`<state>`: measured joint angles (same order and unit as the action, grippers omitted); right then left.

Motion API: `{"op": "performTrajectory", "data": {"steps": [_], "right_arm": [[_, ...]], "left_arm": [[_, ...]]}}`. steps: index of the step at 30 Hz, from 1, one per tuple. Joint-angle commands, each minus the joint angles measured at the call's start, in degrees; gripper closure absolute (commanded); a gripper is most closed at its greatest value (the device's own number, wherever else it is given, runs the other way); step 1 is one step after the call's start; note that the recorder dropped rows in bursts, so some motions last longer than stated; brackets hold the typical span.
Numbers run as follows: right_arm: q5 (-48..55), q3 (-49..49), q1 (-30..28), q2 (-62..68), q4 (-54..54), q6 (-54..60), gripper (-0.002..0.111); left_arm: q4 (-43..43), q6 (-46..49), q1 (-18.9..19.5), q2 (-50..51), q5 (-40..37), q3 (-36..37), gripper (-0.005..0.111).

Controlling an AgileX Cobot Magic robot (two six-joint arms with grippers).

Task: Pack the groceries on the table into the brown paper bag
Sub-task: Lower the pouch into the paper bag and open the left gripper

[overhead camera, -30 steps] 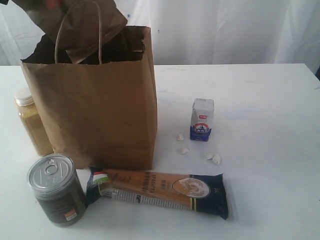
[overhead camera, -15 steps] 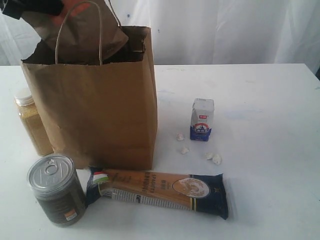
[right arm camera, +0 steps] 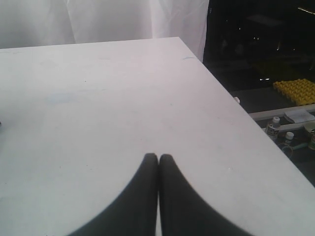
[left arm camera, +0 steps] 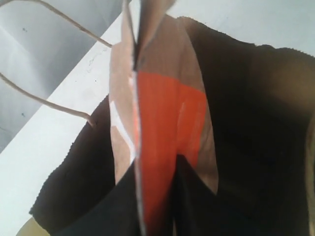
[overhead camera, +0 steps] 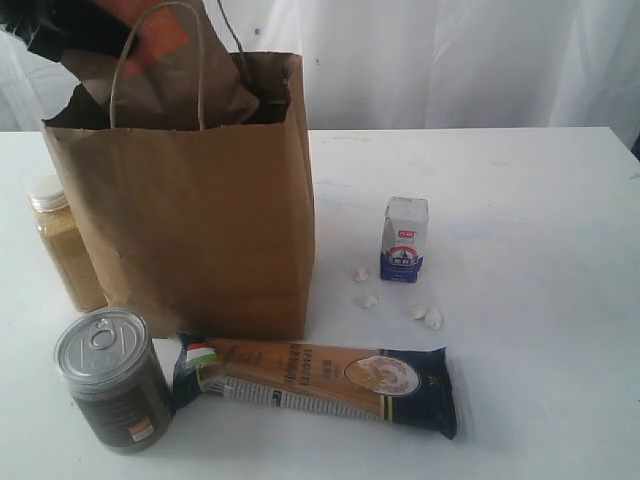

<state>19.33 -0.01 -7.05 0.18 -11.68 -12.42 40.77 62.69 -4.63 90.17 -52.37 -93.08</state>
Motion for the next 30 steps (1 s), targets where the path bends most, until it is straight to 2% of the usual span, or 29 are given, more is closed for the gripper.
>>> {"op": "performTrajectory", "data": {"steps": [1, 8, 16, 19, 20, 21, 22, 24, 26, 30], "right_arm": [[-0.14, 0.01, -0.28, -0.18, -0.24, -0.16, 0.108], [-0.14, 0.01, -0.28, -0.18, -0.24, -0.16, 0.108], [-0.14, 0.01, -0.28, -0.18, -0.24, -0.16, 0.108], [-0.14, 0.01, -0.28, -0.18, -0.24, -0.16, 0.108], [-0.14, 0.01, -0.28, -0.18, -0.24, -0.16, 0.108], [-0.14, 0.01, -0.28, -0.18, -0.24, -0.16, 0.108], [-0.14, 0.01, -0.28, -0.18, -0.24, -0.16, 0.108], [-0.14, 0.01, -0.28, -0.18, -0.24, -0.16, 0.108], [-0.14, 0.01, -0.28, -0.18, -0.24, -0.16, 0.108], [-0.14, 0.01, -0.28, -0.18, -0.24, -0.16, 0.108]], "left_arm": [[2.80, -0.32, -0.13, 0.33, 0.01, -0.54, 0.107], [1.52, -0.32, -0.13, 0.56, -4.46, -0.54, 0.107], [1.52, -0.39, -0.13, 0.56, -5.43, -0.54, 0.105], [2.36, -0.39, -0.13, 0.56, -5.57, -0.54, 0.089], [2.89, -0.39, -0.13, 0.56, -5.84, -0.54, 0.071], [2.89, -0.39, -0.13, 0.56, -5.84, -0.54, 0.063], [3.55, -0.51, -0.13, 0.56, -5.84, -0.54, 0.041], [4.06, -1.46, -0.13, 0.56, -5.84, -0.54, 0.019], [4.32, -1.46, -0.13, 0.56, -5.84, -0.54, 0.014], [4.46, -1.46, -0.13, 0.56, -6.17, -0.54, 0.014]]}}
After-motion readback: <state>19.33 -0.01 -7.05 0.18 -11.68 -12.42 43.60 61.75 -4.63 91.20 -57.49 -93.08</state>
